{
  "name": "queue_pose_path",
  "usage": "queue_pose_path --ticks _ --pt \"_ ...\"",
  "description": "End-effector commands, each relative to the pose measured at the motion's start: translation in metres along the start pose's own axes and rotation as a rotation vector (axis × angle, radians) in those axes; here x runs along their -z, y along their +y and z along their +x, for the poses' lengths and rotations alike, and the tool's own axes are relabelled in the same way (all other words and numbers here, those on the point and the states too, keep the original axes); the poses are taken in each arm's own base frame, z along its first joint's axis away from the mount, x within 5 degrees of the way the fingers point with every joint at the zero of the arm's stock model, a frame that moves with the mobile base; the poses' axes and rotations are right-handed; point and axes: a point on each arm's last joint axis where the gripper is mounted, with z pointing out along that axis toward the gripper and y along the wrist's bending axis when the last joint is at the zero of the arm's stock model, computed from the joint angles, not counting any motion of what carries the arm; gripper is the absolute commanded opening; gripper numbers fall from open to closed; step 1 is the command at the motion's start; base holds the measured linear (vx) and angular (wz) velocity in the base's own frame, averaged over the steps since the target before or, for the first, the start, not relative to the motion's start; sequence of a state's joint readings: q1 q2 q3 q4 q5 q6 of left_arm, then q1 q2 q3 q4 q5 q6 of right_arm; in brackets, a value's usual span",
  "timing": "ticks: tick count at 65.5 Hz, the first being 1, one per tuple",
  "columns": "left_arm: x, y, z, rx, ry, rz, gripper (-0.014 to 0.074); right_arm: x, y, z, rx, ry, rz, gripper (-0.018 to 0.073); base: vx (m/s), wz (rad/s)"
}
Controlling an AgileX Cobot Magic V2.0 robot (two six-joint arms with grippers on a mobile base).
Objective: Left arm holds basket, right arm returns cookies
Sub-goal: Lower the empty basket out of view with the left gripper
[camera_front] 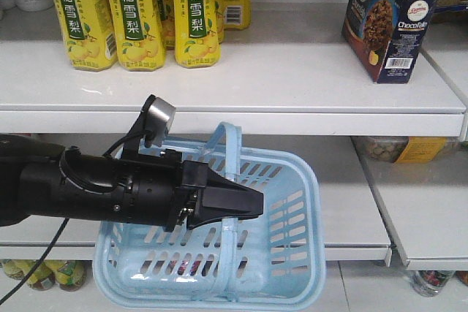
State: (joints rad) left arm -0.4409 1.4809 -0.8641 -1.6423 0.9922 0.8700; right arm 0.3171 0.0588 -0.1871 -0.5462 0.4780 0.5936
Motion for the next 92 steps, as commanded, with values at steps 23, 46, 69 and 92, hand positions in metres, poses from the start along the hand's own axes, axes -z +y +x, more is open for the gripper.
queue_pose_path --ticks 23,46,69,92 --pt "0.008 -0.028 -0.014 -0.015 -0.114 0.113 -0.0003 -0.002 0.006 -0.007 0.042 -0.097 -0.064 0.0425 0.0 0.0" --pt "0.008 -0.028 -0.014 -0.015 -0.114 0.113 -0.0003 -0.002 0.007 -0.008 0.036 -0.11 -0.076 -0.0011 0.0 0.0" --pt "0.008 -0.028 -0.014 -0.015 -0.114 0.113 -0.0003 -0.002 0.007 -0.008 0.036 -0.11 -0.076 -0.001 0.0 0.0" --pt "0.015 -0.034 0.002 -0.065 -0.054 0.114 -0.0003 -0.002 0.007 -0.008 0.036 -0.11 -0.076 -0.001 0.0 0.0"
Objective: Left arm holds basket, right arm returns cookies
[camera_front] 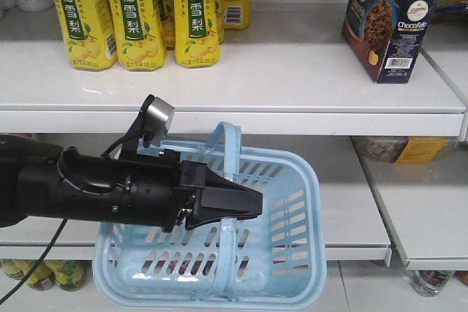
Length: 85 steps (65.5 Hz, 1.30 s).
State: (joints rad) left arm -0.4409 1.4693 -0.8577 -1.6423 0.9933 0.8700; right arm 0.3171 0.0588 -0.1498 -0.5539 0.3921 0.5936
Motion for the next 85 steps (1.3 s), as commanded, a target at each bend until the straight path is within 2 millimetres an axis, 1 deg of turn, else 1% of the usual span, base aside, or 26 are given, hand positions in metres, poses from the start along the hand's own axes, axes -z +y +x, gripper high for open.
queue_pose_path --ticks 1,5,8,13,17,28,37,38,43,48,53,61,66,75,85 --pt "0.014 -0.032 0.002 -0.067 -0.048 0.108 -0.0003 0.002 0.003 -0.013 0.021 -0.073 -0.033 -0.001 0.0 0.0" --pt "0.022 -0.036 0.016 -0.103 -0.028 0.086 -0.0003 0.002 0.003 -0.013 0.021 -0.073 -0.033 -0.001 0.0 0.0" --pt "0.027 -0.034 0.027 -0.123 -0.014 0.056 -0.0003 0.002 0.003 -0.013 0.021 -0.073 -0.033 -0.001 0.0 0.0" --pt "0.04 -0.034 0.045 -0.175 -0.033 -0.014 -0.0003 0.002 0.003 -0.013 0.021 -0.073 -0.033 -0.001 0.0 0.0" --pt "0.052 -0.03 0.063 -0.225 -0.062 -0.093 -0.0003 0.002 0.003 -0.013 0.021 -0.072 -0.033 -0.0011 0.0 0.0" --pt "0.088 -0.028 0.103 -0.389 -0.209 -0.267 -0.0003 0.002 0.003 -0.013 0.021 -0.073 -0.033 -0.0011 0.0 0.0" --pt "0.116 -0.02 0.133 -0.388 -0.356 -0.393 -0.0003 0.002 0.003 -0.013 0.021 -0.073 -0.033 -0.0011 0.0 0.0" --pt "0.118 -0.018 0.136 -0.361 -0.375 -0.4 -0.0003 0.002 0.003 -0.013 0.021 -0.073 -0.033 -0.0011 0.0 0.0" --pt "0.13 -0.006 0.151 -0.319 -0.453 -0.47 -0.0003 0.002 0.003 -0.013 0.021 -0.073 -0.033 -0.0011 0.0 0.0" --pt "0.14 0.008 0.162 -0.315 -0.51 -0.547 -0.0003 0.002 0.003 -0.013 0.021 -0.073 -0.033 -0.0011 0.0 0.0" --pt "0.148 0.022 0.171 -0.351 -0.558 -0.632 -0.0003 0.002 0.003 -0.013 0.021 -0.073 -0.033 -0.0011 0.0 0.0" --pt "0.156 0.034 0.177 -0.483 -0.638 -0.708 -0.0003 0.002 0.003 -0.013 0.021 -0.073 -0.033 -0.0011 0.0 0.0" --pt "0.16 0.04 0.178 -0.564 -0.73 -0.732 -0.0003 0.002 0.003 -0.013 0.021 -0.073 -0.033 -0.0011 0.0 0.0" --pt "0.167 0.057 0.18 -0.628 -0.917 -0.823 -0.0003 0.002 0.003 -0.013 0.021 -0.073 -0.033 -0.0011 0.0 0.0" --pt "0.178 0.056 0.182 -0.662 -1.028 -0.977 -0.0003 0.002 0.003 -0.013 0.021 -0.073 -0.033 -0.0011 0.0 0.0"
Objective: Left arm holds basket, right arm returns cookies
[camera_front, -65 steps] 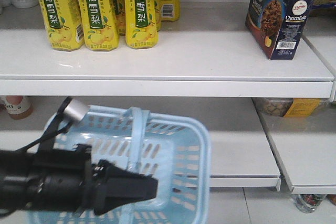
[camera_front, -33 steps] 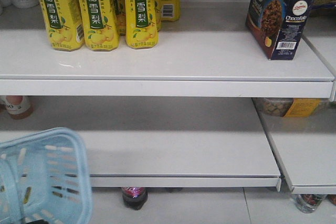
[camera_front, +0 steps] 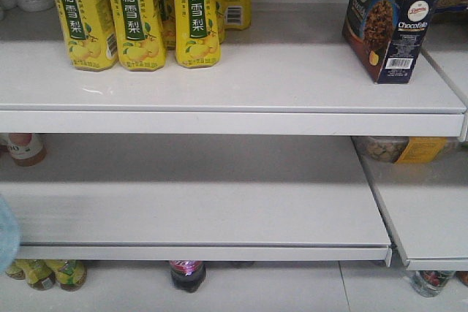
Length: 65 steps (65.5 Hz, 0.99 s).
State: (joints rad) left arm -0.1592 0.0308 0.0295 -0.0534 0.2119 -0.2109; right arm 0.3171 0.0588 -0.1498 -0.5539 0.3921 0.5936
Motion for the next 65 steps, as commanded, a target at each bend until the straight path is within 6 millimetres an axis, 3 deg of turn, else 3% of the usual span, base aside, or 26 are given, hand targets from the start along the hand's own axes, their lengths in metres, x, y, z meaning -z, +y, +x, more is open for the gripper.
queue_pose_path --ticks 1,16,65 --pt "0.0054 0.0004 -0.0212 -0.073 -0.189 -0.057 -0.0003 0.0017 0.0032 -0.0132 0.021 -0.073 -0.033 -0.0011 0.0 0.0" --pt "0.0091 0.0055 -0.0238 -0.078 -0.245 -0.156 -0.0003 0.0017 0.0032 -0.0131 0.021 -0.072 -0.033 -0.0011 0.0 0.0" --pt "0.0096 0.0049 -0.0257 -0.165 -0.26 -0.161 -0.0003 0.0017 0.0032 -0.0131 0.021 -0.072 -0.033 -0.0011 0.0 0.0"
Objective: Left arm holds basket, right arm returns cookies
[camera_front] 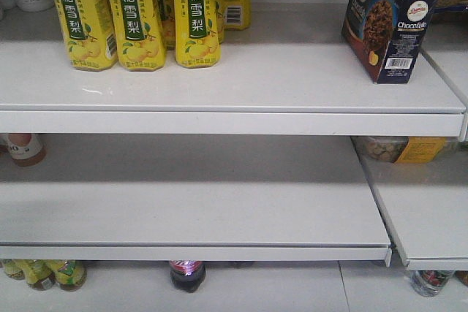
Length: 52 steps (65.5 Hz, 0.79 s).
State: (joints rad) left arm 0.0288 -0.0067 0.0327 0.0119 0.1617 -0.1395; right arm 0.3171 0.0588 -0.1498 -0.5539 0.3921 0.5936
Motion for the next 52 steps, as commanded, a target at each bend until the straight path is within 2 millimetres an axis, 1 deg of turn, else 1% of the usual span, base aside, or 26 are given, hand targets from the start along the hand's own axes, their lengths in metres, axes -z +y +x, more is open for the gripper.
queue_pose_path --ticks 1,52 --pt "0.0042 -0.0023 -0.0189 -0.043 -0.144 0.013 -0.0003 0.0017 0.0032 -0.0131 0.021 -0.072 -0.033 -0.0011 0.0 0.0" --pt "0.0043 -0.0023 -0.0192 -0.043 -0.144 0.013 -0.0003 0.0017 0.0032 -0.0131 0.021 -0.072 -0.033 -0.0011 0.0 0.0"
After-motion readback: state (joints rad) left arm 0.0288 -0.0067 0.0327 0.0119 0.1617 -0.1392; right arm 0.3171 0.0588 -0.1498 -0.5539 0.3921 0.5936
